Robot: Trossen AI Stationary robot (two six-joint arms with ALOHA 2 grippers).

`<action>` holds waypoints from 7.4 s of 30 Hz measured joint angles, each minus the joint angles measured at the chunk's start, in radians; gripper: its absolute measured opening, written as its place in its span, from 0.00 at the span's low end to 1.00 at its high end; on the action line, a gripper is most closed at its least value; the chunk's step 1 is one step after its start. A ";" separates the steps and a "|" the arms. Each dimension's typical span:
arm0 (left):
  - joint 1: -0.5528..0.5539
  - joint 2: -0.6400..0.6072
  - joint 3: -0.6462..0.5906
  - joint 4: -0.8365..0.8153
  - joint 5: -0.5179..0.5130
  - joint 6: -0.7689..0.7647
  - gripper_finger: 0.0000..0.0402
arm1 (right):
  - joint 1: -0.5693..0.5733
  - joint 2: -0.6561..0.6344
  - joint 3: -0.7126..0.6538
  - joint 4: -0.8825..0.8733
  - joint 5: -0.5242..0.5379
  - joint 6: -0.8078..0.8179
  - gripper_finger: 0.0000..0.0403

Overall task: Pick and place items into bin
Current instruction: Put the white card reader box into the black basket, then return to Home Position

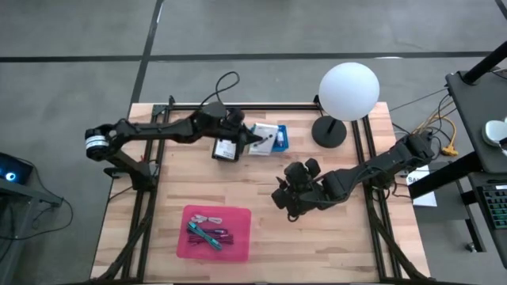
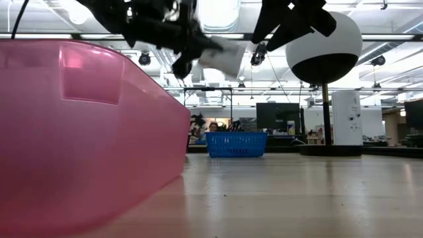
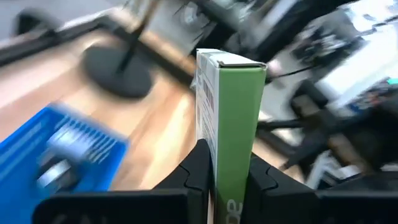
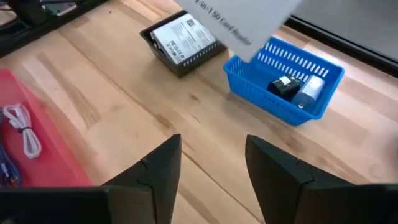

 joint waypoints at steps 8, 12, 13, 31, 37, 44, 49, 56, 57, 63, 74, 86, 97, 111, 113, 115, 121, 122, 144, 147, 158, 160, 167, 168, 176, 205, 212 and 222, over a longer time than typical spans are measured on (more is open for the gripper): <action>0.126 0.001 -0.002 -0.347 -0.007 -0.183 0.06 | -0.009 0.000 0.000 -0.012 0.005 0.027 0.38; 0.182 0.000 -0.003 -0.429 -0.010 -0.184 0.06 | -0.017 0.000 -0.001 -0.014 0.008 0.027 0.36; 0.193 0.000 -0.003 -0.449 -0.007 -0.182 0.06 | -0.017 0.000 -0.001 -0.014 0.007 0.027 0.36; 0.302 -0.002 -0.006 -0.682 0.040 -0.177 0.06 | -0.019 0.000 -0.003 -0.029 0.008 0.029 0.32; 0.309 -0.001 -0.020 -0.680 0.041 -0.201 0.07 | -0.019 0.000 -0.003 -0.029 0.008 0.007 0.32; 0.309 -0.001 -0.021 -0.680 0.012 -0.204 0.19 | -0.019 0.000 -0.003 -0.029 0.008 -0.016 0.30; 0.309 0.000 -0.021 -0.679 0.008 -0.208 0.33 | -0.019 -0.001 -0.003 -0.029 0.008 -0.016 0.31; 0.314 -0.005 -0.013 -0.661 0.007 -0.152 0.46 | -0.019 -0.001 -0.003 -0.030 0.008 -0.038 0.31; 0.313 -0.016 -0.010 -0.659 0.004 -0.126 0.46 | -0.019 -0.001 -0.003 -0.030 0.008 -0.040 0.30; 0.281 -0.132 -0.018 -0.527 0.009 0.046 0.47 | -0.021 -0.005 -0.003 -0.014 0.002 -0.027 0.29; 0.083 -0.400 -0.033 -0.237 -0.042 0.319 0.47 | -0.044 -0.071 -0.011 0.225 -0.179 -0.458 0.26; 0.033 -0.513 -0.047 -0.207 -0.058 0.321 0.31 | -0.237 -0.169 -0.047 0.639 -0.627 -0.927 0.08; 0.003 -0.604 -0.059 -0.234 -0.024 0.378 0.02 | -0.417 -0.315 -0.246 0.934 -0.962 -0.926 0.03; 0.003 -0.779 -0.445 0.197 -0.064 0.345 0.00 | -0.393 -0.794 -0.888 1.259 -0.955 -0.863 0.03; 0.003 -0.795 -0.508 0.266 -0.060 0.360 0.00 | -0.394 -0.870 -0.943 1.261 -0.952 -0.871 0.03; 0.003 -0.818 -0.563 0.295 -0.055 0.360 0.00 | -0.393 -0.947 -0.990 1.265 -0.947 -0.876 0.03; 0.003 -0.892 -0.669 0.299 -0.038 0.362 0.00 | -0.393 -1.166 -1.115 1.196 -0.925 -0.974 0.03; 0.003 -0.902 -0.677 0.304 -0.038 0.373 0.00 | -0.393 -1.196 -1.134 1.194 -0.927 -0.980 0.03; -0.251 -0.971 -0.795 0.307 -0.331 0.383 0.00 | -0.394 -1.529 -1.287 1.089 -0.792 -0.850 0.03; -0.348 -0.950 -0.798 0.307 -0.431 0.442 0.00 | -0.394 -1.529 -1.287 1.088 -0.796 -0.807 0.03; -0.486 -1.026 -0.902 0.320 -0.570 0.448 0.00 | -0.394 -1.530 -1.286 1.063 -0.830 -0.861 0.03; -0.486 -1.071 -0.930 0.314 -0.563 0.447 0.00 | -0.393 -1.530 -1.286 1.063 -0.830 -0.859 0.03; -0.486 -1.258 -0.965 0.116 -0.591 0.399 0.00 | -0.393 -1.530 -1.286 1.063 -0.873 -0.841 0.03; -0.486 -1.285 -0.965 0.086 -0.593 0.395 0.00 | -0.393 -1.530 -1.286 1.059 -0.875 -0.841 0.03; -0.486 -1.429 -0.966 -0.034 -0.645 0.403 0.00 | -0.393 -1.557 -1.284 0.997 -0.928 -0.777 0.03; -0.487 -1.409 -0.968 -0.136 -0.598 0.381 0.00 | -0.393 -1.620 -1.284 0.767 -0.777 -0.792 0.03; -0.486 -1.408 -0.968 -0.182 -0.582 0.368 0.00 | -0.393 -1.620 -1.284 0.758 -0.780 -0.785 0.03; -0.486 -1.406 -0.969 -0.181 -0.581 0.368 0.00 | -0.393 -1.619 -1.284 0.758 -0.777 -0.789 0.03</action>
